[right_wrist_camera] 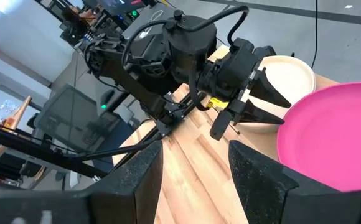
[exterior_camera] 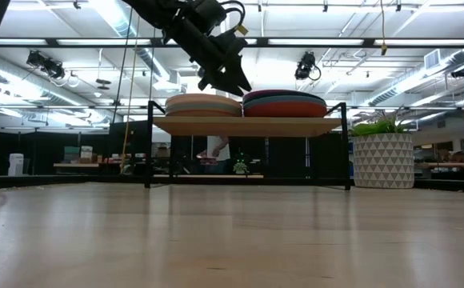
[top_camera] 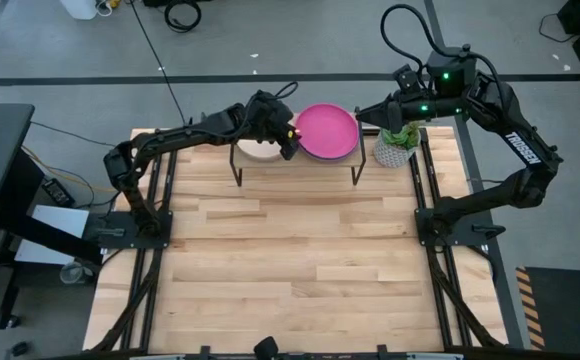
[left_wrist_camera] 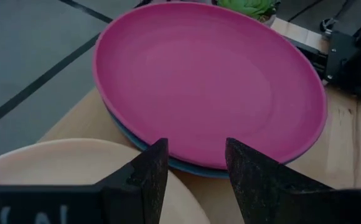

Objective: Place and stack plates onto a shelf
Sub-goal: Adjust the right stacked plates on the shelf, then return to Home Position

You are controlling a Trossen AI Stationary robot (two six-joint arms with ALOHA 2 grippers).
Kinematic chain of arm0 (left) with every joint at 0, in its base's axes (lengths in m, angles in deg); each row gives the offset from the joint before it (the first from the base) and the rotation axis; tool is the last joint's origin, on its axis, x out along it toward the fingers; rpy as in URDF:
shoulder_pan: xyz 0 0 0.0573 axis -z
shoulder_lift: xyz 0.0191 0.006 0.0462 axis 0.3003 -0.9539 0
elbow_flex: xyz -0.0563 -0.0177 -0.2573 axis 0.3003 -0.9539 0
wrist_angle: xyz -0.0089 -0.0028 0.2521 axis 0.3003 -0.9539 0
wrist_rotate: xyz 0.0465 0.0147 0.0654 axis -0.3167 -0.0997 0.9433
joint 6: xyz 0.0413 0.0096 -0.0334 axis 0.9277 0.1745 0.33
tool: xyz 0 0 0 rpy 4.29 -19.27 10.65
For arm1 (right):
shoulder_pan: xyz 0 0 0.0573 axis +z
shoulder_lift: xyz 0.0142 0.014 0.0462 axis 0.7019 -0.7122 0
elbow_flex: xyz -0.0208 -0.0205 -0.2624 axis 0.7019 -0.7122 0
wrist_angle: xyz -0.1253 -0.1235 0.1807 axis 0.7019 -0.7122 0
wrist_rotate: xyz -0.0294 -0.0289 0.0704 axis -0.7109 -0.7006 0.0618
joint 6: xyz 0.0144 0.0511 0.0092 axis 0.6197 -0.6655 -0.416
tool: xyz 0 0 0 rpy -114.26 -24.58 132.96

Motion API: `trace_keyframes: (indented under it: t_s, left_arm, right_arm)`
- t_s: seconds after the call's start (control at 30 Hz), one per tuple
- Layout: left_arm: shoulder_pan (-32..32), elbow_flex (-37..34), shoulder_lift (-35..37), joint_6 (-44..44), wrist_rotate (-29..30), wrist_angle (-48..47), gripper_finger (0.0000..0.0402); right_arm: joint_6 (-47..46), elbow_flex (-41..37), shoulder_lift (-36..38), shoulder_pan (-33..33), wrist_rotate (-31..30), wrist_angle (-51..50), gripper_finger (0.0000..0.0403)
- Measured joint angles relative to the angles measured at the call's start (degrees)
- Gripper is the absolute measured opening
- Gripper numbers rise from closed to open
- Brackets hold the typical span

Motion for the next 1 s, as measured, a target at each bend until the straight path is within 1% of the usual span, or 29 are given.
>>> trace_keyframes:
  t_s: [0.13,0.2,0.3,0.4,0.47,0.6,0.7,0.8,0.9,1.0]
  left_arm:
    - [0.05,-0.07,0.02,1.24,-0.85,-0.73,0.0166]
    - [0.51,-0.07,0.10,2.59,-0.85,0.89,0.0166]
    - [0.79,-0.13,1.63,3.35,-0.88,2.84,0.0166]
    - [0.71,-0.11,3.85,3.61,-0.90,3.41,0.0166]
    - [0.68,-0.11,5.63,4.64,-0.89,2.05,0.0166]
    - [2.29,-0.04,10.23,6.49,-0.60,-1.19,0.0166]
    - [4.47,-0.04,12.62,7.75,-0.28,-3.51,0.0160]
    - [6.63,-0.09,14.85,9.19,1.64,-5.17,0.0145]
    - [8.38,-0.07,16.03,9.57,2.49,-5.58,0.0128]
    - [9.75,-0.07,16.22,9.60,2.73,-6.00,0.0112]
  right_arm:
    - [-0.04,0.00,0.00,0.00,0.02,0.00,0.0189]
    - [-0.03,0.00,0.02,0.18,0.01,-0.02,0.0189]
    - [0.20,0.00,0.05,0.71,0.02,-0.02,0.0189]
    - [2.78,0.00,0.15,0.78,-0.07,-0.43,0.0189]
    - [5.57,0.02,0.30,1.24,-1.85,-1.90,0.0189]
    - [9.69,-1.75,1.78,3.00,-8.73,-2.96,0.0189]
    - [11.19,-4.88,4.20,4.46,-12.49,-1.64,0.0189]
    - [11.56,-9.58,7.65,5.78,-16.43,1.34,0.0189]
    - [11.58,-15.71,11.62,6.57,-19.53,5.21,0.0189]
    - [11.10,-22.93,15.86,6.94,-21.12,10.98,0.0189]
